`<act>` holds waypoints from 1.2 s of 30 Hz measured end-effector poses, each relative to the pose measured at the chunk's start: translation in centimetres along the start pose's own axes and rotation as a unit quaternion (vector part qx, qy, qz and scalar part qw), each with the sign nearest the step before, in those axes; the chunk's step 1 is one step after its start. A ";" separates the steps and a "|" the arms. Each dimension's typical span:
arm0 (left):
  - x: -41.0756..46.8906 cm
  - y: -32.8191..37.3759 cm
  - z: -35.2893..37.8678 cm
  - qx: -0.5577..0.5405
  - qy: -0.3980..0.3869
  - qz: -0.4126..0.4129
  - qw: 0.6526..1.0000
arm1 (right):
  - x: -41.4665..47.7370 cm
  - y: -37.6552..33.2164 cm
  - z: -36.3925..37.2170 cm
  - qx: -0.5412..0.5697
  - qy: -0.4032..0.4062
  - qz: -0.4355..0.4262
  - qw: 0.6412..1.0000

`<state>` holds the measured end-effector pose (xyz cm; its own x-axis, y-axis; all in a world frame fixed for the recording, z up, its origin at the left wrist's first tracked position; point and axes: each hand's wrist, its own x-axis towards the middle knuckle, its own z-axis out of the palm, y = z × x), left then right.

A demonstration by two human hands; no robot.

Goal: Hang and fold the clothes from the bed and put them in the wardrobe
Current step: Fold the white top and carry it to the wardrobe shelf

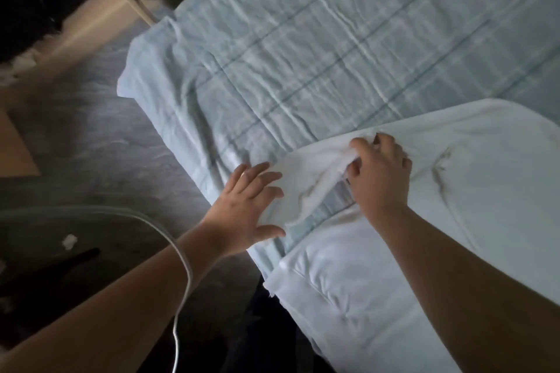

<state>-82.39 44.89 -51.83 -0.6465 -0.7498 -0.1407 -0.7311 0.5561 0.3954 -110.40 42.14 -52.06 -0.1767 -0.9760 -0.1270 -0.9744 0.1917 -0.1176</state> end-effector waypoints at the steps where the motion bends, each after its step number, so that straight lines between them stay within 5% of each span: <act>1: -0.4 -0.6 -0.1 -0.001 -0.037 -0.014 0.999 | 0.8 -0.1 -0.3 0.011 -0.003 0.015 1.000; 6: 0.8 -1.8 -1.2 -0.035 -0.121 -0.001 0.992 | 3.9 -0.5 -1.3 0.042 0.004 0.058 0.997; 10: 3.2 -3.6 -1.4 -0.116 -0.038 0.033 0.992 | 5.6 -1.0 -2.6 0.090 0.046 0.084 0.991; 14: 8.1 -6.3 -4.7 -0.272 0.118 -0.112 0.949 | 5.3 -1.2 -4.7 0.064 0.106 0.074 0.990; 17: 11.5 -9.4 -8.3 -0.368 0.165 -0.192 0.895 | 3.3 -1.4 -4.8 0.057 0.132 0.026 0.989; 20: 14.4 -11.1 -10.5 -0.395 0.091 -0.320 0.856 | 0.9 -2.1 -2.8 0.044 0.097 -0.041 0.994; 25: 15.2 -14.0 -11.2 -0.197 -0.087 -0.260 0.941 | -1.0 -3.2 0.4 0.043 -0.026 -0.060 0.997; 30: 14.1 -14.8 -10.6 -0.132 -0.105 -0.314 0.934 | 3.1 -4.0 -0.7 0.139 0.032 -0.028 0.989; 32: 13.8 -14.9 -10.6 -0.218 -0.034 -0.345 0.912 | 5.1 -4.4 -1.5 0.171 0.026 0.014 0.985; 36: 13.4 -14.8 -11.6 -0.415 0.102 -0.392 0.815 | 8.8 -3.5 -2.1 0.157 -0.074 0.090 0.981</act>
<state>-77.64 22.46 -49.03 0.0604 -0.8489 -0.5252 -0.4481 -0.4932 0.7456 -108.82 32.60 -50.67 -0.2969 -0.9025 -0.3121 -0.8347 0.4040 -0.3741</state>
